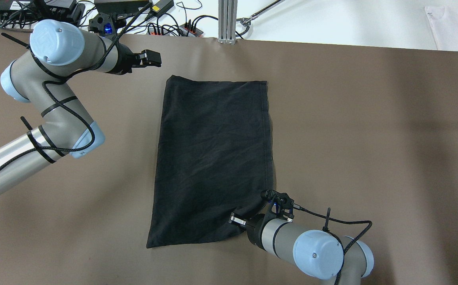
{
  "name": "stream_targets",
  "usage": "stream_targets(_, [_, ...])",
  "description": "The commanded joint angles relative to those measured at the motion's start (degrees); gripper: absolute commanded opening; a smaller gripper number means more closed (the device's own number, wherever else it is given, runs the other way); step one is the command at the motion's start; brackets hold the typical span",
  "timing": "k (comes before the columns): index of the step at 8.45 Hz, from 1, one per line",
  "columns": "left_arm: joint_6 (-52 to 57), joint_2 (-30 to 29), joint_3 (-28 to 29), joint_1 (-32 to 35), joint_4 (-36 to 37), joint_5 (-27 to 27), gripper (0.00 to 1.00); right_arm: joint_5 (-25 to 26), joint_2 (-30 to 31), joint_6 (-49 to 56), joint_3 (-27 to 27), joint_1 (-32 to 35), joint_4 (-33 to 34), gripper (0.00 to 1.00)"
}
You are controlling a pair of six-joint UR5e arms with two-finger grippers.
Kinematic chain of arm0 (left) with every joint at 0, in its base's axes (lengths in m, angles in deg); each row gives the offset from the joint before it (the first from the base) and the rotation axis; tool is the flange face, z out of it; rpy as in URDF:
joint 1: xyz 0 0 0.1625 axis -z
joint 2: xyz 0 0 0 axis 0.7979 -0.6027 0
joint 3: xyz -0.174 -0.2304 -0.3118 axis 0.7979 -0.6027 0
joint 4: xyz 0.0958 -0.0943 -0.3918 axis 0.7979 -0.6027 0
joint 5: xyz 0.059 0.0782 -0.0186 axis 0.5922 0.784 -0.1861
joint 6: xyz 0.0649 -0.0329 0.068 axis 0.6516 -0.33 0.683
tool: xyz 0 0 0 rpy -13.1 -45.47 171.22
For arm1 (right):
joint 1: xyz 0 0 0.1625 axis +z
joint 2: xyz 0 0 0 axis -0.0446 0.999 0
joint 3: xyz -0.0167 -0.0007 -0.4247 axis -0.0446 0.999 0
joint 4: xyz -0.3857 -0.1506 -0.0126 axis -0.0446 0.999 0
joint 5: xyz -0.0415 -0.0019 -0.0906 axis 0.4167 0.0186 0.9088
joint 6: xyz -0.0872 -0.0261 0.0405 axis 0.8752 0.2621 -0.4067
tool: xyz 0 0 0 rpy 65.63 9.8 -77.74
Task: Fold clothes
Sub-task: 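Bring the left gripper to the shirt's other near corner and grasp it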
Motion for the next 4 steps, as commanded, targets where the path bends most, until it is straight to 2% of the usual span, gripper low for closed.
stream_targets(1, [-16.7, 1.9, -6.5, -2.1, 0.0, -3.3, 1.00, -0.3, 0.1, 0.6, -0.9, 0.7, -0.4, 0.00])
stream_targets(3, [-26.0, 8.0, -14.6, -8.9, -0.1, 1.8, 1.00, -0.3, 0.1, 0.5, -2.2, 0.7, 0.1, 0.00])
stream_targets(4, [-31.2, 10.5, -18.1, -15.9, -0.3, 8.3, 1.00, -0.2, 0.1, 0.6, -2.3, 0.7, 0.0, 0.00])
